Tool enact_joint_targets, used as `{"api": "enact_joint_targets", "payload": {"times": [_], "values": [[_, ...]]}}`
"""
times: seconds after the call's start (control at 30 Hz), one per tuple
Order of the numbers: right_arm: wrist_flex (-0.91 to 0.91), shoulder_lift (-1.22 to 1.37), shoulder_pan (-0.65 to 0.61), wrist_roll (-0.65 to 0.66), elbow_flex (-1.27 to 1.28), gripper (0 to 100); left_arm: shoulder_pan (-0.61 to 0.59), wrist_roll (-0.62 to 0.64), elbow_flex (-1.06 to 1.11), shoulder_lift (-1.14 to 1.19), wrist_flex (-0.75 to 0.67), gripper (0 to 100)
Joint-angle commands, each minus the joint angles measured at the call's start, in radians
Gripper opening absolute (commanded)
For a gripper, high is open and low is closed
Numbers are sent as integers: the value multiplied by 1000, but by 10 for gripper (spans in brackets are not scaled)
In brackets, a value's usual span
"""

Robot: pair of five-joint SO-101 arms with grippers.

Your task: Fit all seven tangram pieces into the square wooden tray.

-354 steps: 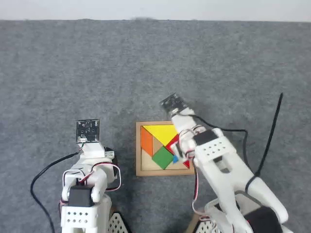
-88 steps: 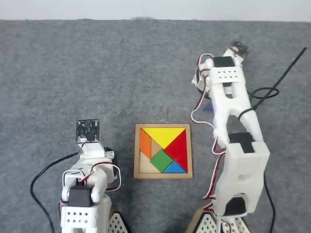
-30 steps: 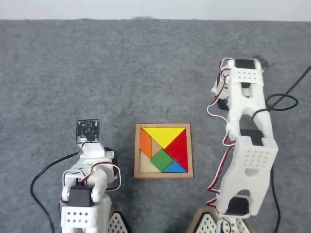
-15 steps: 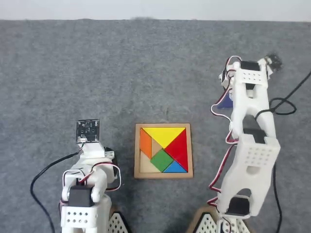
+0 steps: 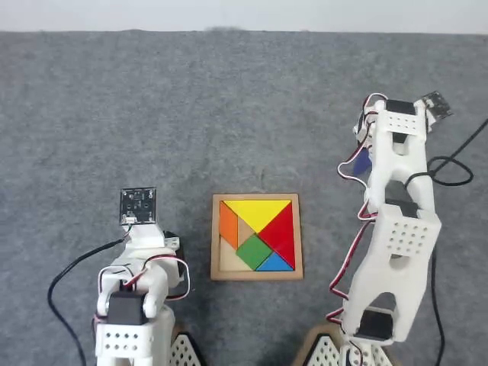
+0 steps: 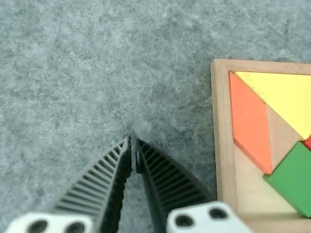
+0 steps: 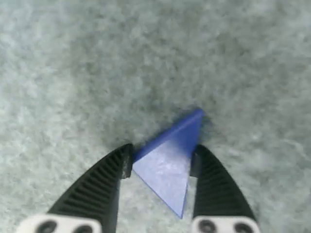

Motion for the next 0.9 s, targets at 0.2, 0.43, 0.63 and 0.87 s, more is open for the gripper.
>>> {"api": "enact_joint_targets", "payload": {"times": [0.2,0.43,0.63,0.87], "values": [[183,-133,-116,163,-43,7,-6,-9,-12,-20,2,13],[305,-226,-263,290,-43,7,-6,-9,-12,-20,2,13],[269,-242,-329,488,-43,21,-6,-9,-12,-20,2,13],[257,-237,-239,701,-35,136,-6,-9,-12,-20,2,13]]}}
